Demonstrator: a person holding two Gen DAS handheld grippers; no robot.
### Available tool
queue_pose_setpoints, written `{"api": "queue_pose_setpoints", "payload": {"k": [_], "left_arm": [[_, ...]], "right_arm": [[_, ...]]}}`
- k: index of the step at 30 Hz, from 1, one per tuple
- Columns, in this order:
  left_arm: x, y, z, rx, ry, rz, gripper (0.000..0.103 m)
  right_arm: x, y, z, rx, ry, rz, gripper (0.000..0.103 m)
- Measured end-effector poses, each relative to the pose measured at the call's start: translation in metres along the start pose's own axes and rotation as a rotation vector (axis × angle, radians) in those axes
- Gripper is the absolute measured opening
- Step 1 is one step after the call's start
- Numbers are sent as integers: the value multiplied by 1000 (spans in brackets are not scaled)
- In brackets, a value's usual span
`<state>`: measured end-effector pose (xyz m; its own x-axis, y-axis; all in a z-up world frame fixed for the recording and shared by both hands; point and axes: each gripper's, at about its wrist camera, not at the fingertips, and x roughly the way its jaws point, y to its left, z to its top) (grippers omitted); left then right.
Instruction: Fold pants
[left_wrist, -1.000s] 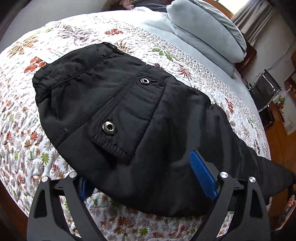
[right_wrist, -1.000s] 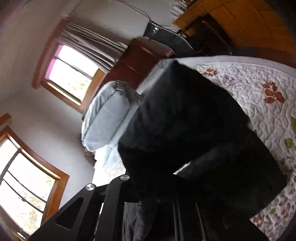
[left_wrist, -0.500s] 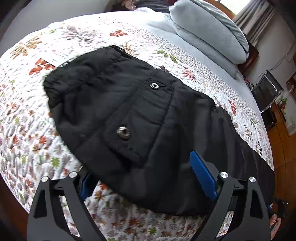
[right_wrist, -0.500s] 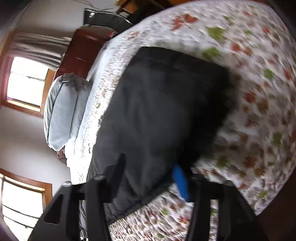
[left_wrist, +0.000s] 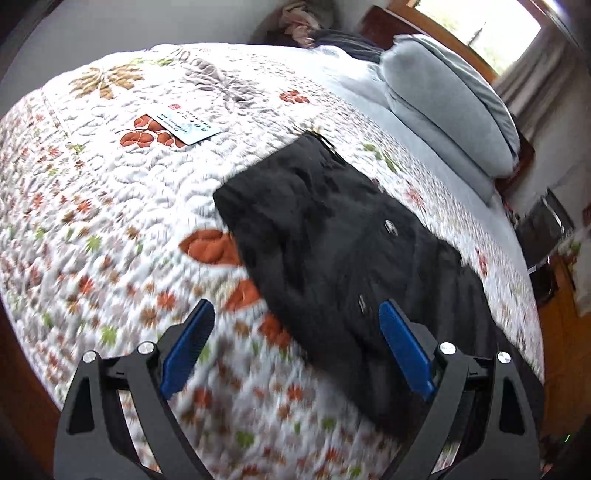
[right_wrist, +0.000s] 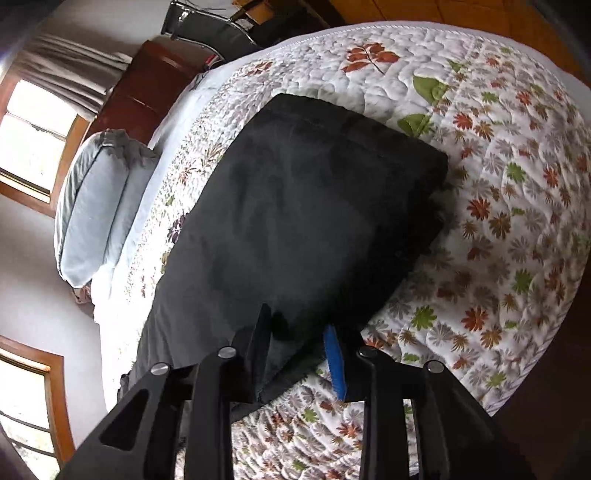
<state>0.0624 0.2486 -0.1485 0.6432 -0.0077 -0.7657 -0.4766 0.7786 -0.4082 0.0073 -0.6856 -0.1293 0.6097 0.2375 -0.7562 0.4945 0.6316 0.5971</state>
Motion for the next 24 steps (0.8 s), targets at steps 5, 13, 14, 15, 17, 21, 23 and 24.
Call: {"api": "queue_pose_setpoints", "payload": {"k": [5, 13, 14, 15, 17, 21, 23, 24], "left_arm": [[25, -1, 29, -72, 31, -98, 69], [27, -33, 67, 58, -47, -136, 41], [35, -33, 68, 75, -26, -111, 39], [44, -30, 68, 95, 0, -60, 36], [56, -20, 67, 101, 30, -28, 34], [31, -5, 59, 53, -48, -44, 46], [7, 1, 50, 68, -111, -7, 58], [-3, 1, 46, 80, -132, 13, 58]], "right_arm": [[5, 3, 2, -1, 0, -29, 29], [13, 14, 2, -5, 5, -53, 29], [15, 15, 2, -3, 5, -54, 29], [17, 18, 3, -2, 4, -55, 29], [17, 19, 3, -12, 4, -58, 29], [14, 20, 2, -38, 5, -53, 30], [12, 18, 1, -38, 3, -37, 30], [10, 16, 1, -34, 1, -29, 30]]}}
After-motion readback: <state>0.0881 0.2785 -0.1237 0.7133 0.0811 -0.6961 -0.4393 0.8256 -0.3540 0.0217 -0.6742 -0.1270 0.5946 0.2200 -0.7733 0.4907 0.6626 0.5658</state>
